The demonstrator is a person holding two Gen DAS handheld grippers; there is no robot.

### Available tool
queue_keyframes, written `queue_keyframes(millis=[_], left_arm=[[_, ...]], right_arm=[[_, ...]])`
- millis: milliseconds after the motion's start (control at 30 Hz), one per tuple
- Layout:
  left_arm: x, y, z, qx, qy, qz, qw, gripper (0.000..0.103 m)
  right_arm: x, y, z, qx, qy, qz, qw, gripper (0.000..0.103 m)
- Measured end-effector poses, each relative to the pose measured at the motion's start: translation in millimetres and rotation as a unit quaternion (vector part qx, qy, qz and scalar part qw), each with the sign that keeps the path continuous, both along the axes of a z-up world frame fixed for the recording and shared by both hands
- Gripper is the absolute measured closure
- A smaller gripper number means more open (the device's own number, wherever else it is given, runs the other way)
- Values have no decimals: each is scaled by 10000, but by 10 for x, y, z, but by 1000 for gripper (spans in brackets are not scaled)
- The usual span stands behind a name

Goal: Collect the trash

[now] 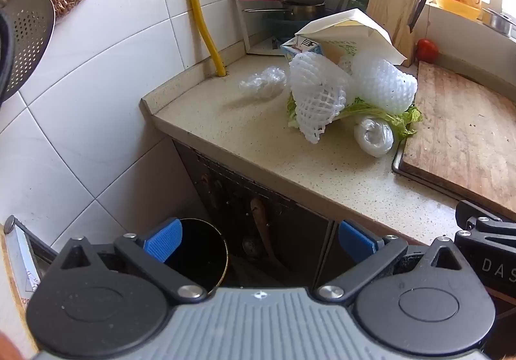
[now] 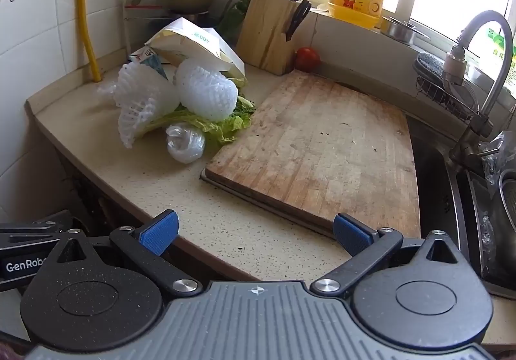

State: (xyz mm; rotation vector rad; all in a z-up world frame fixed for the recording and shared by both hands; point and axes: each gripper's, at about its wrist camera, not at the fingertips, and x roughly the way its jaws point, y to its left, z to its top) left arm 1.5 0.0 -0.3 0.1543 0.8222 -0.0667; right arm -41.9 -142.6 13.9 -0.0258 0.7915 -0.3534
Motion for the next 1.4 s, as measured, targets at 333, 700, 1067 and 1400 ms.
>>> queue_keyframes(millis=[333,700,1067,1400], left_arm=[[231,-15,50,-16,-47,102,9999,1],[622,-60,1,-177,-4,137,9997,1],[1292,-260,359,-333,-3,113,9994,1],[1963,-479,825,-984,-152,143,9949,1]], right_arm=[[231,-19,8,-25,3,76,10000,0],[539,-153,25,-107,72,70,9999,0],[1264,-594,398,-357,-382,476,9975,0],[1954,-1100,616,-610,-517,737,9941,0]])
